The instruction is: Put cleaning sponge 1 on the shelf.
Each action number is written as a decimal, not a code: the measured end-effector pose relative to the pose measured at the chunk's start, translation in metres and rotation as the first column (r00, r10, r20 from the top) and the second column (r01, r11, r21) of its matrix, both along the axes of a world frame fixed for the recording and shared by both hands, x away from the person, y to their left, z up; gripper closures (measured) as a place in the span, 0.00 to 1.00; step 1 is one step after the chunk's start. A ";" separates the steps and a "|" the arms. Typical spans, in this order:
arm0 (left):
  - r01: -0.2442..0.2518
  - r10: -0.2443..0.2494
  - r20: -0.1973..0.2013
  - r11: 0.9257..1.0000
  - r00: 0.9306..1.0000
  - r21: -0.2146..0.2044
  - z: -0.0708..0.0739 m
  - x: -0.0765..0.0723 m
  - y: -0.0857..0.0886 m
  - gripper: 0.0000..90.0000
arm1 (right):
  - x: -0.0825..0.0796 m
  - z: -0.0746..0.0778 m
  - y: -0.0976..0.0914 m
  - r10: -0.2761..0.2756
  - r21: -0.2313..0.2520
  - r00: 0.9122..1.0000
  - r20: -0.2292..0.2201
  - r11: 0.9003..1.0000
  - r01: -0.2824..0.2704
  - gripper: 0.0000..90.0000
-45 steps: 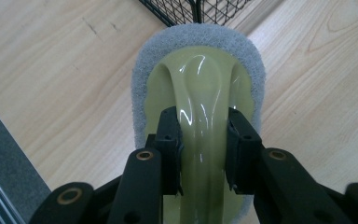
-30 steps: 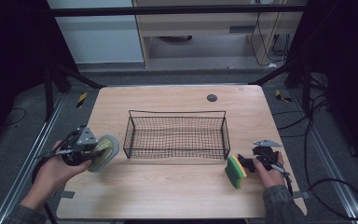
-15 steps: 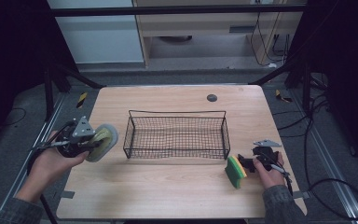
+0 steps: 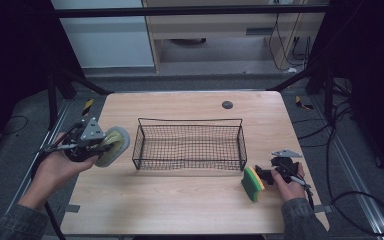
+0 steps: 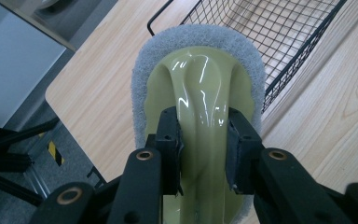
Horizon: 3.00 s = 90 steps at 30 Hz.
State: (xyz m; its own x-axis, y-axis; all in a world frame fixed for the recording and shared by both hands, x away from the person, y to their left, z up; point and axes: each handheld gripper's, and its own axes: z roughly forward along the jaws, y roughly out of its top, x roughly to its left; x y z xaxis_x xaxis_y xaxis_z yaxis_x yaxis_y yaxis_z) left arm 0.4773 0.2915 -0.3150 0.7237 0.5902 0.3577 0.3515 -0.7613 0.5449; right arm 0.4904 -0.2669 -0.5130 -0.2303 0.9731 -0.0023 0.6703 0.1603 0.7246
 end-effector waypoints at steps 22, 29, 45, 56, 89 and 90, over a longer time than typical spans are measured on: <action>0.055 -0.056 0.045 0.998 0.997 0.020 0.011 0.010 -0.018 0.77 | -0.001 0.000 0.000 0.004 -0.001 1.000 0.000 1.000 -0.004 0.01; 0.078 -0.080 0.061 0.996 0.995 0.036 0.017 0.013 -0.025 0.77 | -0.001 0.000 0.000 0.004 -0.001 1.000 0.000 1.000 -0.004 0.01; 0.129 -0.135 0.074 0.988 0.988 0.080 0.021 0.016 -0.040 0.77 | -0.001 0.000 0.000 0.003 0.001 1.000 0.000 1.000 -0.003 0.01; 0.151 -0.158 0.070 0.983 0.985 0.100 0.021 0.027 -0.053 0.77 | -0.001 0.000 0.000 0.003 0.001 1.000 0.001 1.000 -0.003 0.01; 0.274 -0.288 0.048 0.942 0.957 0.192 0.009 0.039 -0.102 0.77 | -0.001 0.000 0.000 0.001 0.000 1.000 -0.004 1.000 -0.001 0.00; 0.274 -0.288 0.045 0.942 0.957 0.192 0.008 0.039 -0.102 0.77 | -0.001 0.000 0.000 0.003 -0.002 1.000 -0.002 1.000 -0.003 0.00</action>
